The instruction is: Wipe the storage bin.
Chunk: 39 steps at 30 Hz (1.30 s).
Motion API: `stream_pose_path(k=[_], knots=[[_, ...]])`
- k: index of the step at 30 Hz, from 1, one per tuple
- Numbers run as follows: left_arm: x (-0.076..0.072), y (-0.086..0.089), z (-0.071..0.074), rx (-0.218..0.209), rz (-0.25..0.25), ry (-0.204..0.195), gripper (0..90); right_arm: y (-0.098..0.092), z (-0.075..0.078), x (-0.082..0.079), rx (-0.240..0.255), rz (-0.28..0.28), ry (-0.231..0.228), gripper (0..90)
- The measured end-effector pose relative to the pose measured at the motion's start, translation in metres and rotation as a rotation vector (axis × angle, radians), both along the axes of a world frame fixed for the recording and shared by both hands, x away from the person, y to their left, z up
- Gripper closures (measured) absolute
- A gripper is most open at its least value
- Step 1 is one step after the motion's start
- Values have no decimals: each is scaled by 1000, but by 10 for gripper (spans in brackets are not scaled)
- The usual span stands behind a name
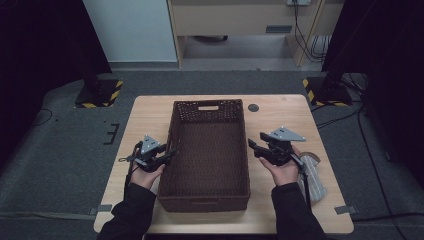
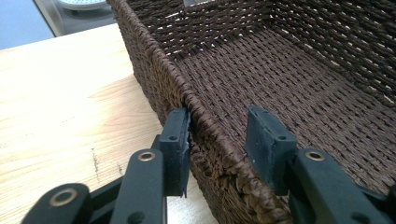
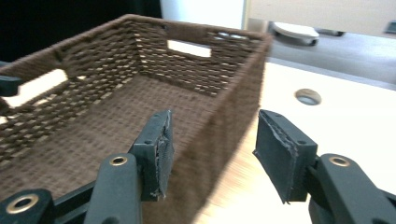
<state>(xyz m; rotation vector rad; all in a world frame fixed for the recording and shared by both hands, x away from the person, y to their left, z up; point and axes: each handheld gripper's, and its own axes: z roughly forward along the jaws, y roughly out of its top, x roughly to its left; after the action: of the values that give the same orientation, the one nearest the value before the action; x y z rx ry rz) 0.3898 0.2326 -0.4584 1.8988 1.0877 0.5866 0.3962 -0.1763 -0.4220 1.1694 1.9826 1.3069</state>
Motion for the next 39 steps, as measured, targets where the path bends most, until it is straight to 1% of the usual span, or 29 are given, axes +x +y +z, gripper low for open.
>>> stream_pose_path(k=[7, 10, 12, 15, 17, 22, 24, 30, 35, 39], knots=[[1, 0, 0, -2, 2, 10, 605, -35, -9, -5, -51, -53, 23, 446], [1, 0, 0, 5, -3, 7, 602, -47, -13, -7, -59, -70, 30, 441], [2, 1, 0, -8, -3, 7, 595, -55, -14, -9, -65, -86, 35, 441], [2, 1, 0, -9, -2, 7, 591, -69, -15, -11, -72, -101, 39, 432], [1, 1, 0, -9, 1, 7, 591, -77, -16, -12, -66, -121, 44, 420], [2, 1, -1, -12, 2, 9, 583, -98, -22, -16, -85, -180, 68, 409], [1, 1, -1, -10, 5, 10, 581, -104, -24, -19, -84, -200, 72, 402], [1, 0, -1, -3, 12, 2, 574, -119, -36, -22, -111, -232, 97, 399], [1, 0, -1, 4, 16, -2, 559, -128, -45, -23, -121, -263, 128, 399], [1, 1, -1, 7, 19, -3, 550, -132, -52, -25, -128, -270, 152, 399]])
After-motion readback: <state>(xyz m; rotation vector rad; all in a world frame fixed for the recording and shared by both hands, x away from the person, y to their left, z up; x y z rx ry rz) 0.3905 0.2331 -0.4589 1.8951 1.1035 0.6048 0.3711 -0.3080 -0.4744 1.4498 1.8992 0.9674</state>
